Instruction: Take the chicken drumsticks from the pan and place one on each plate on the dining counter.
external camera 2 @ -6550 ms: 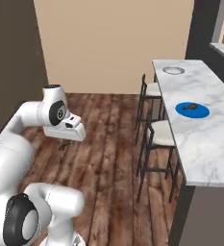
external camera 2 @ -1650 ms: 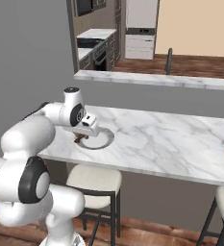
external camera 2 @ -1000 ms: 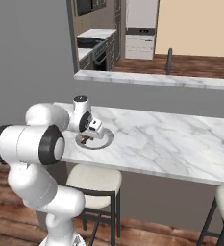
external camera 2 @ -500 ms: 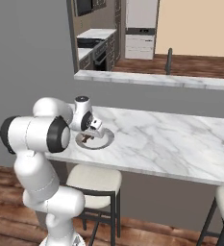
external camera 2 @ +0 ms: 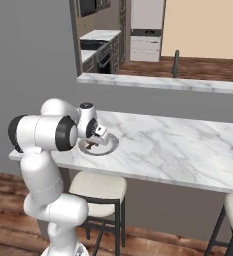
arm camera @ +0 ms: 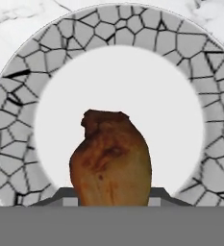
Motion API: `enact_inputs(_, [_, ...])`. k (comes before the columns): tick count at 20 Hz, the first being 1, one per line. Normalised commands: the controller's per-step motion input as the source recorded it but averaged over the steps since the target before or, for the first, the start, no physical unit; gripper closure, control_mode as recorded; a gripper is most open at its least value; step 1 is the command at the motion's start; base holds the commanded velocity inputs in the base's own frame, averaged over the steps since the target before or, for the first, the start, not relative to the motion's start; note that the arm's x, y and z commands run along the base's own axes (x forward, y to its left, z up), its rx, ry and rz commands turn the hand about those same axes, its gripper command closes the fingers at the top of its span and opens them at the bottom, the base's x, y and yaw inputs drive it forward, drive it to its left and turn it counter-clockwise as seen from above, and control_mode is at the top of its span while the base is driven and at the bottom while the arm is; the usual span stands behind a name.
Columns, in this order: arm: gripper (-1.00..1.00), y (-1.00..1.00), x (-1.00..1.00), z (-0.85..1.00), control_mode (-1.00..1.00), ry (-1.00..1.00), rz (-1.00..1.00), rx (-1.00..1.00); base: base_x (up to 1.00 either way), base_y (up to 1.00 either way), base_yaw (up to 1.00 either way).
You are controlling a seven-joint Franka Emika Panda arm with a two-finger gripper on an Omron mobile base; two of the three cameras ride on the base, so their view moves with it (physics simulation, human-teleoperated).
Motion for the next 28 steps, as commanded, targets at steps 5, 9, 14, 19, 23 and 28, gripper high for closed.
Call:
enact_inputs(5, [1.00,0.00,0.29,-0.14,-1.00,0.00,0.00,0.00,0.00,0.00,0.00])
enact_inputs(9, [1.00,-0.02,0.15,-0.11,-1.00,0.00,0.00,-0.01,0.00,0.00,0.00])
enact_inputs(14, [1.00,0.00,0.02,-0.06,-1.00,0.00,-0.04,-0.02,0.00,0.00,0.00])
enact_inputs(19, [-1.00,0.00,0.00,-0.02,-1.00,0.00,-0.08,-0.04,0.00,0.00,0.00])
enact_inputs(23, [-1.00,-0.06,0.00,0.00,-1.00,0.00,-0.10,-0.04,0.00,0.00,0.00])
enact_inputs(28, [-1.00,-0.03,0.00,0.06,-1.00,0.00,-0.08,-0.02,0.00,0.00,0.00])
